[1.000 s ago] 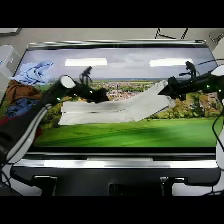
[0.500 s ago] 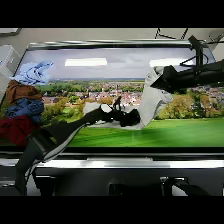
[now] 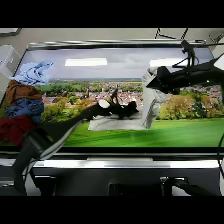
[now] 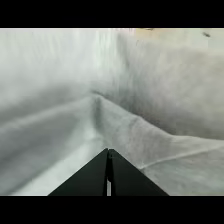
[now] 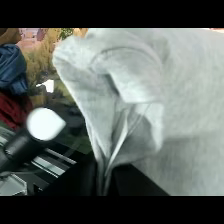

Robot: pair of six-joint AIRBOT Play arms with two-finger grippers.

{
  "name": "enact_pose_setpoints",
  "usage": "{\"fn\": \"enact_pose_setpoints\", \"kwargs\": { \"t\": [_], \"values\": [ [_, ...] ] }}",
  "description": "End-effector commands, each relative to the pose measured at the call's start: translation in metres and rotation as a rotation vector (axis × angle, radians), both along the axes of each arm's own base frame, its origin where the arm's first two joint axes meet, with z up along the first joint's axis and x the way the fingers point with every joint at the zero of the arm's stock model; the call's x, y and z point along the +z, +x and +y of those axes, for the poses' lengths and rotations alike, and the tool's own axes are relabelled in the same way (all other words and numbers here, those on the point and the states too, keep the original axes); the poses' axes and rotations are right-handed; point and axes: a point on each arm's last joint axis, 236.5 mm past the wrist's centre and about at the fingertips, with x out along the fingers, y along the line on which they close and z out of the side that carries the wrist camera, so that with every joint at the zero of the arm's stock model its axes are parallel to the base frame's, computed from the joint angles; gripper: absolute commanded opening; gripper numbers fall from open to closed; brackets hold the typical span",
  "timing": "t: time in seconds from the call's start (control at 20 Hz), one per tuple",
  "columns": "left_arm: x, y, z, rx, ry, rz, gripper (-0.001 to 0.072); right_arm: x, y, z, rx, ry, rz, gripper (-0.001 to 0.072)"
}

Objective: Fold the clothes and pants, and hang the long-sleeved shirts on hangers.

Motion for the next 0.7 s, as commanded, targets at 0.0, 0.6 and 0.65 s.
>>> {"fn": "enact_pose_setpoints", "kwargs": {
  "t": [0.0,0.6,0.65],
  "values": [
    [0.024,0.051,0.147,-0.055,0.358,-0.187,0.0017,-0.018,0.020,0.030,0.035,0.076,0.013,0.0044],
    [0.316,0.042,0.394,0.387,0.534,-0.696,0.0020,-0.188,-0.012,0.260,0.153,0.218,0.342,0.0323],
    [0.323,0.037,0.392,0.388,0.530,-0.710,0.0020,-0.196,-0.021,0.272,0.161,0.243,0.382,0.0597]
  ]
}}
